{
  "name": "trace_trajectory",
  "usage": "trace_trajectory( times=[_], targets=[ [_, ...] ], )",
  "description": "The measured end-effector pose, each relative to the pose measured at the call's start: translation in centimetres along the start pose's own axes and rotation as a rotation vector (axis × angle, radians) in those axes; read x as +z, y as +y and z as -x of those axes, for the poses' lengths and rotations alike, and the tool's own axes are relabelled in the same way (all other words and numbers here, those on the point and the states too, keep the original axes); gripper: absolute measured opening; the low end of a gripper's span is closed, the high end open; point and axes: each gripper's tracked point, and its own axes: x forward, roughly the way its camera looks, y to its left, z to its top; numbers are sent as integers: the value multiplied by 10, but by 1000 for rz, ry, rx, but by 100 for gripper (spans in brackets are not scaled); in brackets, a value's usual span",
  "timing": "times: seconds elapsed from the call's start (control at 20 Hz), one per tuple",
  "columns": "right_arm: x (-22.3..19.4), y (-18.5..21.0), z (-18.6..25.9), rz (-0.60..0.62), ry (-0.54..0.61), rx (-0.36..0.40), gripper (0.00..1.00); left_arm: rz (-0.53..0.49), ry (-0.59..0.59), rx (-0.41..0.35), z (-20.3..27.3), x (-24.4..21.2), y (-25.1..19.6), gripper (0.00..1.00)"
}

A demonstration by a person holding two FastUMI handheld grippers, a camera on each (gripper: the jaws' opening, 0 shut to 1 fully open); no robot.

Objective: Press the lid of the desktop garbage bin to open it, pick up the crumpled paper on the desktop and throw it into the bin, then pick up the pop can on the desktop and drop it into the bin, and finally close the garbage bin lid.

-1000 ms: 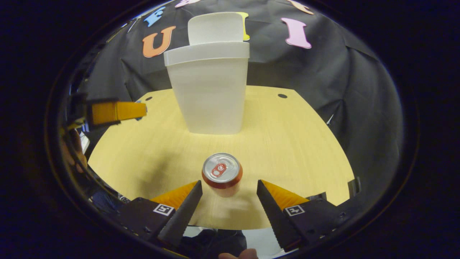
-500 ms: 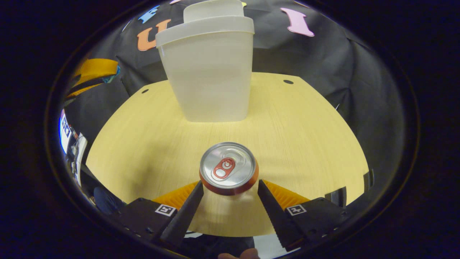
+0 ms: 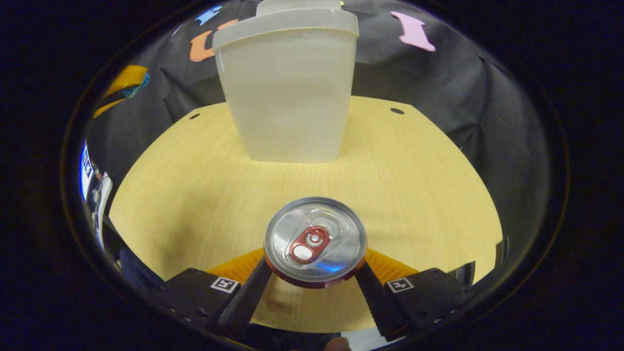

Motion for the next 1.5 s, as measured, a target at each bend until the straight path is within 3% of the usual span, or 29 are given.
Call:
trace_trajectory(
  times=[0.2, 0.6, 0.85, 1.25, 1.5],
  targets=[
    [2, -3, -1, -5, 9, -5, 82, 8, -11, 10, 0, 3, 3, 32],
    [38, -23, 29, 4, -19, -16, 80, 6, -61, 14, -3, 29, 0, 32],
    [71, -44, 47, 9, -39, -26, 80, -13, -131, -6, -11, 70, -13, 32],
    [109, -51, 66, 14, -43, 62, 81, -32, -278, -42, -39, 168, -43, 31],
    [133, -73, 76, -28, -85, 42, 80, -34, -307, -75, -59, 197, -63, 32]
  ],
)
